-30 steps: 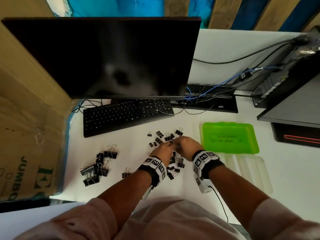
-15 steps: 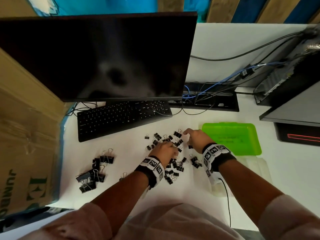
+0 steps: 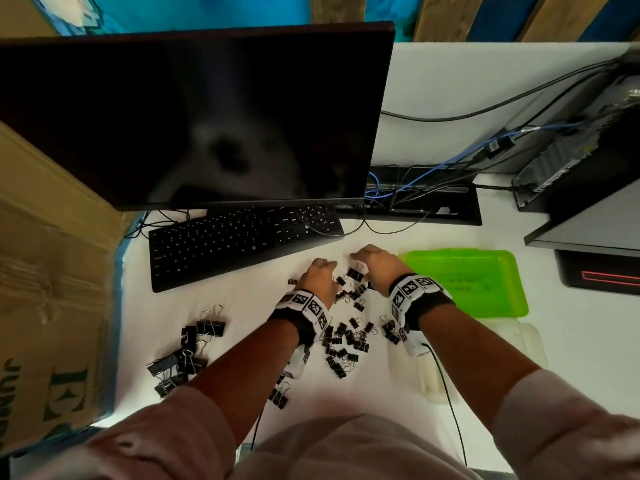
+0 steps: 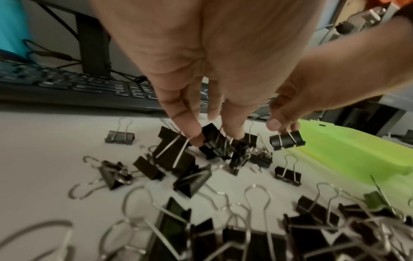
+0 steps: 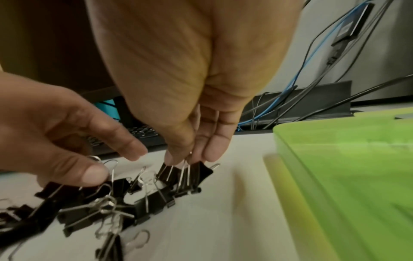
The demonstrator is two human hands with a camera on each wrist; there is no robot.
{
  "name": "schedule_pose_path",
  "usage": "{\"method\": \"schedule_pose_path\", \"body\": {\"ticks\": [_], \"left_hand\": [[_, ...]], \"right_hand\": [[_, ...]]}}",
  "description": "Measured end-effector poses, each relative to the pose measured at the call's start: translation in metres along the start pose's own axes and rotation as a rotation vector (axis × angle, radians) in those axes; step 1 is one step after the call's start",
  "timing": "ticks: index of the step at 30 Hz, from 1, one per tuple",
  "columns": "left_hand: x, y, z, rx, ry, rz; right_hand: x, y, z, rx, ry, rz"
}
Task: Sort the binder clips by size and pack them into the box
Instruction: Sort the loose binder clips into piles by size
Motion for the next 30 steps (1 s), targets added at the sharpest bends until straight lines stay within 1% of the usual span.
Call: {"method": "schedule_pose_path", "body": {"ticks": [3, 5, 8, 10, 12, 14, 16, 18, 20, 22, 24, 26, 28, 30], "left_hand": [[-0.006, 0.001, 0.001, -0.073, 0.001, 0.03], [-0.004, 0.002, 0.001, -0.09, 0.024, 0.015], [0.005, 0.002, 0.002, -0.083, 0.046, -0.063], [0.017, 0.002, -0.001, -0.079, 0.07, -0.15], [0.033, 0.002, -0.008, -0.074, 0.106, -0.279], [0.051, -0.004, -0.022, -0.057, 0.13, -0.392], [0.067, -0.018, -0.044, -0.03, 0.13, -0.431], [0.075, -0.04, -0.068, 0.005, 0.1, -0.413], [0.077, -0.065, -0.093, 0.057, 0.06, -0.354], [0.075, -0.089, -0.116, 0.152, 0.031, -0.336], [0.071, -0.108, -0.139, 0.239, 0.027, -0.359], [0.066, -0.12, -0.158, 0.302, 0.058, -0.413], [0.06, -0.129, -0.174, 0.372, 0.101, -0.5], [0.051, -0.133, -0.185, 0.37, 0.108, -0.5]], "right_hand": [[-0.004, -0.004, -0.002, 0.014, -0.018, -0.059], [-0.006, -0.003, -0.004, -0.006, 0.003, -0.058], [0.0, 0.002, -0.01, -0.062, 0.094, 0.043], [0.012, 0.003, -0.017, -0.074, 0.192, 0.113], [0.026, 0.001, -0.027, -0.042, 0.299, 0.147], [0.035, -0.008, -0.039, 0.026, 0.338, 0.162], [0.039, -0.025, -0.053, 0.093, 0.287, 0.201], [0.032, -0.048, -0.068, 0.133, 0.157, 0.256], [0.014, -0.074, -0.082, 0.173, 0.004, 0.292], [-0.012, -0.097, -0.093, 0.227, -0.126, 0.281], [-0.039, -0.113, -0.1, 0.223, -0.225, 0.231], [-0.057, -0.123, -0.105, 0.198, -0.305, 0.215], [-0.069, -0.129, -0.11, 0.206, -0.353, 0.218], [-0.078, -0.131, -0.114, 0.196, -0.35, 0.238]]}}
Point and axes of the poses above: each hand's wrist, its own z-axis towards the middle knuckle, its own x-axis out of the back of the hand, y = z × x, the point moved 2 cm from there along z, towards the middle knuckle, and after that the axes turned 12 degrees about y, right-handed, at the moved point
